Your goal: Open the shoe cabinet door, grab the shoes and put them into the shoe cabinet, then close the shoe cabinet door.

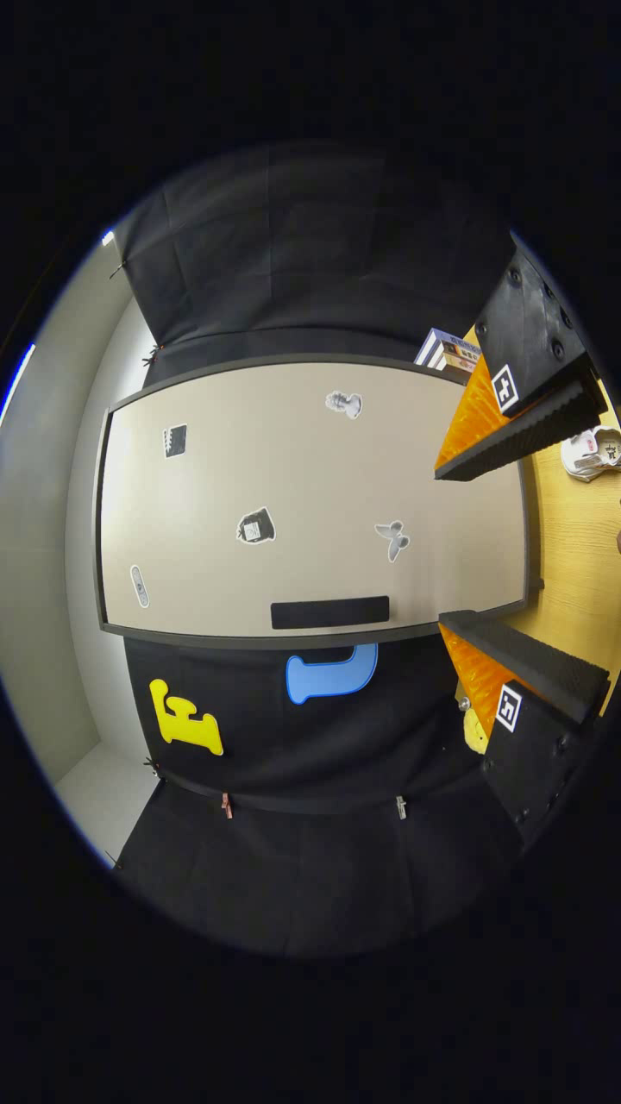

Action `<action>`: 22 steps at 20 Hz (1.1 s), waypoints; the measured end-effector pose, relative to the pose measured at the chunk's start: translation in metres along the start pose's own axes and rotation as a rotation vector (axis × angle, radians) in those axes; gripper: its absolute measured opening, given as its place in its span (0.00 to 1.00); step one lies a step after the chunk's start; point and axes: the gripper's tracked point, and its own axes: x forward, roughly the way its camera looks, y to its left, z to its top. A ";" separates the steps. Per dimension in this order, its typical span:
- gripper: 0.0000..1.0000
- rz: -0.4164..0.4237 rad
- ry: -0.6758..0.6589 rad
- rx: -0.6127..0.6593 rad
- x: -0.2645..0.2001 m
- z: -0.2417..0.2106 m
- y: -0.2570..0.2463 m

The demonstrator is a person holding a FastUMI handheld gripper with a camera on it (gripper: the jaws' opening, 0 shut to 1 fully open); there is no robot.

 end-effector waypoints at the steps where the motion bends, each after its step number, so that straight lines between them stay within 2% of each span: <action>1: 0.98 0.006 -0.007 0.002 0.006 0.004 0.003; 6: 0.98 0.037 -0.029 0.028 0.038 0.024 0.021; 15: 0.97 0.014 -0.098 0.031 0.103 0.068 0.030; 22: 0.98 0.059 -0.044 0.005 0.140 0.053 0.059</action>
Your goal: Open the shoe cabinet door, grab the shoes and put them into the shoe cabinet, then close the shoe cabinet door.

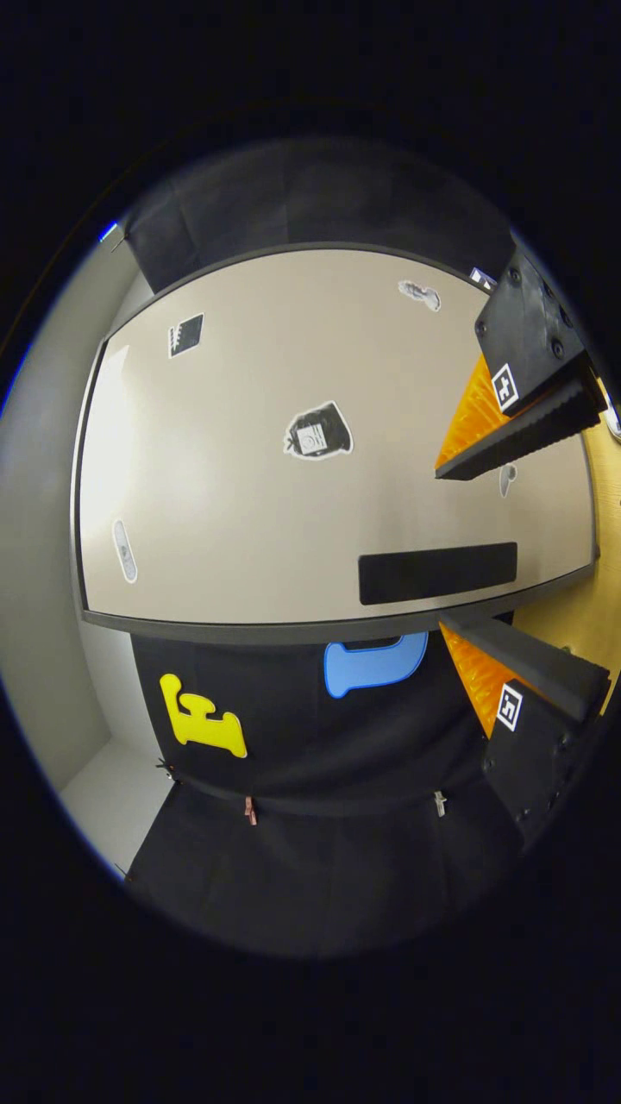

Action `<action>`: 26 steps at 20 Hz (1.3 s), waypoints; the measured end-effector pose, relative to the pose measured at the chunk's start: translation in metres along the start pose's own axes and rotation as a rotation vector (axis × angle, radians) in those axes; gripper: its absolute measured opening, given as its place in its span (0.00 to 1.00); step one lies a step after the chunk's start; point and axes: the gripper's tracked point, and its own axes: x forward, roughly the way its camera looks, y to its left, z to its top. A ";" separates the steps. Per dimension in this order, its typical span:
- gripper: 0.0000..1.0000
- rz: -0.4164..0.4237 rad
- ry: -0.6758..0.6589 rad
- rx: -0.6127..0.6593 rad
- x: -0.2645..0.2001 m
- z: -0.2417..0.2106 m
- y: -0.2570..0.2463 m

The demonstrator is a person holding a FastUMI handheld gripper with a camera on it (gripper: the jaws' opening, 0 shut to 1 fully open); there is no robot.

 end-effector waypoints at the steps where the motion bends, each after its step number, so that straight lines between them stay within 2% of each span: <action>1: 0.98 0.002 0.010 -0.011 0.005 -0.004 0.003; 6: 0.98 0.004 0.052 -0.057 0.028 -0.015 0.010; 7: 0.95 0.005 0.050 -0.052 0.031 -0.014 0.011; 10: 0.74 -0.029 0.046 -0.030 0.035 -0.010 0.007; 12: 0.53 -0.028 0.044 -0.021 0.039 -0.010 0.009; 13: 0.39 -0.028 0.046 -0.021 0.036 -0.008 0.010; 15: 0.38 -0.024 0.059 -0.012 0.036 -0.009 0.009; 16: 0.34 -0.013 0.066 -0.012 0.035 -0.011 0.010; 20: 0.27 0.018 0.082 -0.011 0.035 -0.011 0.010; 22: 0.16 0.031 0.094 -0.014 0.032 -0.010 0.010; 23: 0.15 0.032 0.103 -0.007 0.034 -0.015 0.010; 24: 0.10 0.035 0.114 0.000 0.030 -0.012 0.010; 26: 0.10 0.031 0.119 0.000 0.022 -0.011 0.010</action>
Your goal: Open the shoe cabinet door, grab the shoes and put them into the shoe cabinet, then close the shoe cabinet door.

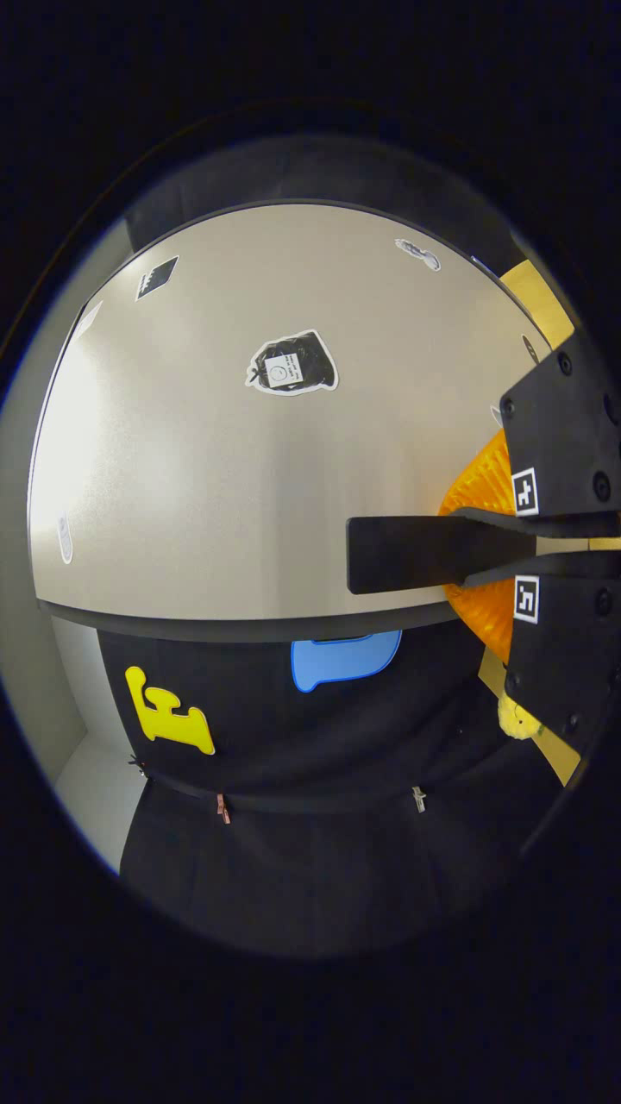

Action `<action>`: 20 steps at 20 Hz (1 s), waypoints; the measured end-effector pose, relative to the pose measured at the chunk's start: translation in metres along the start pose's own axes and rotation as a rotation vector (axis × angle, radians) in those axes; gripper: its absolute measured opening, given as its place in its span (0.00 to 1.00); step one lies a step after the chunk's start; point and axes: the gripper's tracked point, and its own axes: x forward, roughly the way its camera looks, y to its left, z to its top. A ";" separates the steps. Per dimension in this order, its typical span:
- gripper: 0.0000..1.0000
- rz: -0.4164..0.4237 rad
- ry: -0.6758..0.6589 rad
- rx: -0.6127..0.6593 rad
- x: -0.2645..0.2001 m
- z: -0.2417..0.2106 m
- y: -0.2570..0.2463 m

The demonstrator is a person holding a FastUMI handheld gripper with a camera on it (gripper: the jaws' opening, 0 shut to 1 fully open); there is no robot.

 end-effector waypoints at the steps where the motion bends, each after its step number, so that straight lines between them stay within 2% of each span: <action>1: 0.10 -0.003 -0.003 -0.003 -0.006 0.001 -0.001; 9: 0.10 0.051 0.006 0.002 -0.057 0.008 0.000; 20: 0.10 0.152 -0.008 0.020 -0.141 0.007 -0.047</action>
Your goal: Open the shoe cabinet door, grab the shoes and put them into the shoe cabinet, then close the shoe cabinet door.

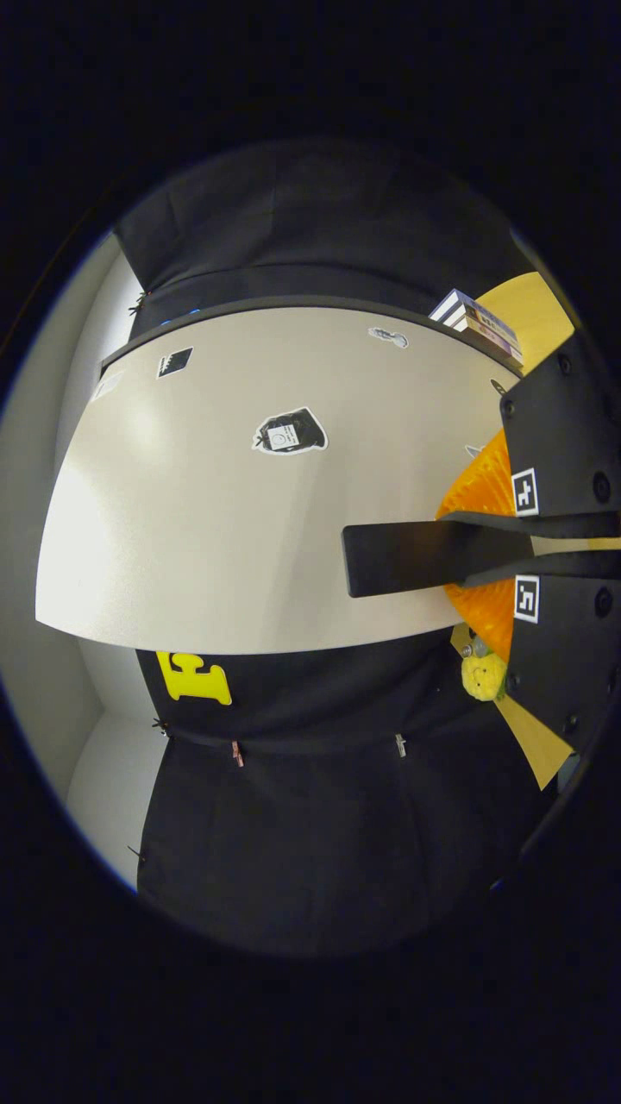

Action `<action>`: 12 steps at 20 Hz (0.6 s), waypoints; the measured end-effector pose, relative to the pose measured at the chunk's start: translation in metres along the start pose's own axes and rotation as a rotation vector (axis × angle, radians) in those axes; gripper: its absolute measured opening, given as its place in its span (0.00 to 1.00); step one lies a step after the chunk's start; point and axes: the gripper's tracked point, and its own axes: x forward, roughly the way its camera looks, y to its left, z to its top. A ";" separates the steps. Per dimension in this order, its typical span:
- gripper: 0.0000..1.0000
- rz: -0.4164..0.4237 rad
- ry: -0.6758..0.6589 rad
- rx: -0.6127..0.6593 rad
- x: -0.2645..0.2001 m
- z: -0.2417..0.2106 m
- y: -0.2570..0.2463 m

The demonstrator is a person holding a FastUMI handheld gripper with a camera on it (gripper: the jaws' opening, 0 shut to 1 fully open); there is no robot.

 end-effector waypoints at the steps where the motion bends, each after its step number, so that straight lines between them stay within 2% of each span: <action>1: 0.10 0.005 -0.005 0.003 -0.009 0.000 -0.005; 7: 0.10 0.007 -0.024 0.004 -0.063 0.003 -0.048; 12: 0.09 0.022 -0.011 -0.042 -0.091 0.005 -0.084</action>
